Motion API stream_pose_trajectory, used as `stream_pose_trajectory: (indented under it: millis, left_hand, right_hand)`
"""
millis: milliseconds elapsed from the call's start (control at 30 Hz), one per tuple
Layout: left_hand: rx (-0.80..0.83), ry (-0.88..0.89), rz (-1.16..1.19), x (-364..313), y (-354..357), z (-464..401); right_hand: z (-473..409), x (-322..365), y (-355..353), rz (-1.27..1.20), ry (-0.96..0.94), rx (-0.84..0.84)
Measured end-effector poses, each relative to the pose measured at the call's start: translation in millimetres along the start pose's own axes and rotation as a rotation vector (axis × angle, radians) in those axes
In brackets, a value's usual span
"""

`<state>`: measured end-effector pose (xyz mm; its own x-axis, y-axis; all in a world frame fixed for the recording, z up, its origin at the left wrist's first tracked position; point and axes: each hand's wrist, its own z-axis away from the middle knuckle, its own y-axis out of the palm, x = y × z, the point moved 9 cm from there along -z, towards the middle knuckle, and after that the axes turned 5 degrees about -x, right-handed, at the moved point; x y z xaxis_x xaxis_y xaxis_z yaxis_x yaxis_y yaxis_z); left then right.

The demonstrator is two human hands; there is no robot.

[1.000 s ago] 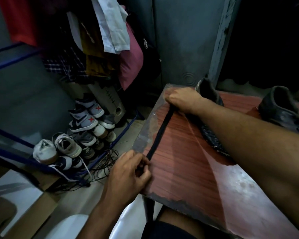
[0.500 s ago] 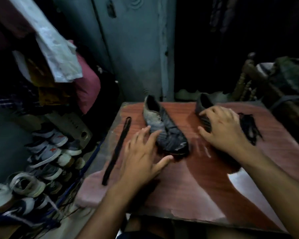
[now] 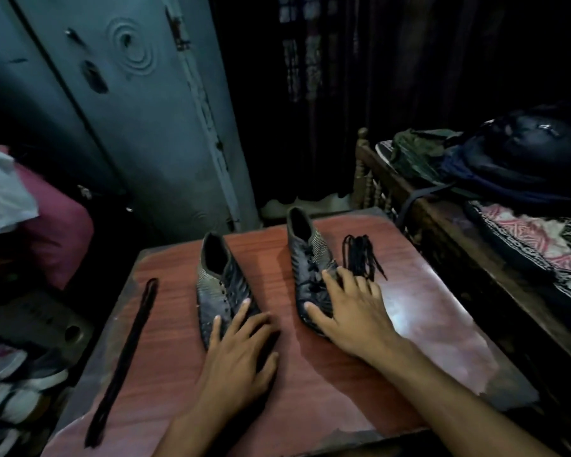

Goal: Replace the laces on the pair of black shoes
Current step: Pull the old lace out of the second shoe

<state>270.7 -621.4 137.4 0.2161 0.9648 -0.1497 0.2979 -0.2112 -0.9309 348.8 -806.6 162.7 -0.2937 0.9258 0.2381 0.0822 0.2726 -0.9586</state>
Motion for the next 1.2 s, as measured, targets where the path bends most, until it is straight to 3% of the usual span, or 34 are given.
stream_pose_trajectory:
  millis: [167, 367, 467, 567, 667, 867, 1000, 1100, 1200]
  left_hand:
    - [0.105, 0.082, 0.112, 6.6, -10.1, 4.7]
    - [0.248, 0.042, 0.013, 14.1, -10.5, -37.1]
    - [-0.067, 0.039, 0.189, -7.1, -39.0, -62.6]
    - [-0.221, -0.096, 0.449, -18.7, -31.9, -90.0]
    - [-0.221, -0.233, 0.558, -22.8, -2.8, -117.7]
    - [-0.221, -0.268, 0.642, -38.9, 25.0, -150.4]
    - [-0.275, -0.344, 0.809, -24.9, 27.6, -155.1]
    - [-0.274, -0.371, 0.915, -16.2, 30.3, -158.1]
    - [-0.24, -0.347, 0.969, -4.6, 37.4, -155.7]
  right_hand:
    - [5.9, 1.1, 3.4, 0.017, -0.017, -0.014]
    - [-4.2, 5.6, -10.5, -0.03, -0.042, -0.035]
    - [-29.5, -17.1, -23.1, -0.089, -0.07, -0.116]
    - [-49.6, -46.4, -1.9, -0.038, -0.093, -0.012]
    - [-47.6, -71.7, 20.6, -0.006, -0.093, 0.082]
    - [-32.6, -101.1, 8.3, 0.049, -0.059, 0.021]
    - [-61.8, -69.3, -26.5, -0.241, -0.131, -0.231]
    - [-99.4, -30.7, -26.6, -0.449, -0.195, -0.24]
    - [-116.5, -11.5, -16.3, -0.454, -0.209, -0.283]
